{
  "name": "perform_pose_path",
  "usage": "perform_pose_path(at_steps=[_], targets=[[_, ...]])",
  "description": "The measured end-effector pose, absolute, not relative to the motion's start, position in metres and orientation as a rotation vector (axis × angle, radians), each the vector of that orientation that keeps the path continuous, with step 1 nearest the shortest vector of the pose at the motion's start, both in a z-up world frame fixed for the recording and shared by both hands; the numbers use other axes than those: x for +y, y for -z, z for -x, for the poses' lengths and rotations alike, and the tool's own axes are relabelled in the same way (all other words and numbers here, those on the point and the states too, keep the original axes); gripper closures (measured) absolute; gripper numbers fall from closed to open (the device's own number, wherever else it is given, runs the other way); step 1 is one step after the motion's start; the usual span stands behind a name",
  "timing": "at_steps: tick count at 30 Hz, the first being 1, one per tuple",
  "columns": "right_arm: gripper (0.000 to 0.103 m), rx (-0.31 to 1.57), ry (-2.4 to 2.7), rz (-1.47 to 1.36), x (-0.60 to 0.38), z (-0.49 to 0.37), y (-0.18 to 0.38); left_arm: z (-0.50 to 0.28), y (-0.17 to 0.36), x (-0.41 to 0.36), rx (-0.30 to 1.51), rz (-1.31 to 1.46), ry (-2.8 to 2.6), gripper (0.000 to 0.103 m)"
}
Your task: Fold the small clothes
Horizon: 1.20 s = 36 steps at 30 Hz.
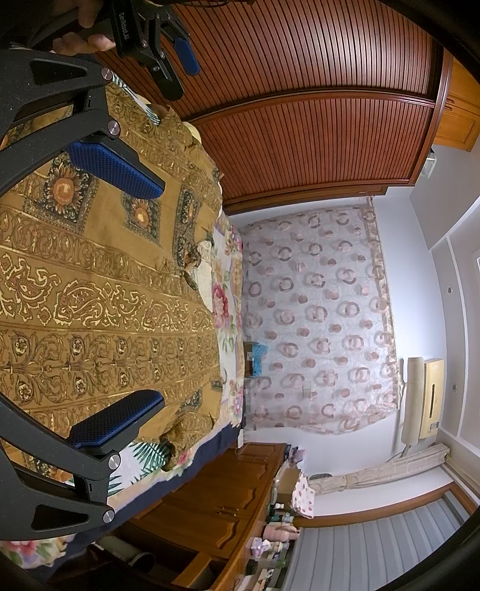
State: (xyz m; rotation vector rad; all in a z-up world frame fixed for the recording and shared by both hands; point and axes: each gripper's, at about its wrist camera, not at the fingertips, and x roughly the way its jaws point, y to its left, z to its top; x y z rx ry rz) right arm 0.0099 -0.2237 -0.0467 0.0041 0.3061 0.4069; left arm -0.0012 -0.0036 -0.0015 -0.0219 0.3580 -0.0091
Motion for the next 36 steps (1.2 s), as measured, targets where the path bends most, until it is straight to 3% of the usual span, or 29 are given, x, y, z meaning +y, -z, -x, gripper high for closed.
perform_pose_path(at_steps=[36], targets=[[0.0, 0.491, -0.573, 0.069, -0.2, -0.075, 0.059, -0.017, 0.051, 0.131, 0.538, 0.089, -0.159, 0.0]])
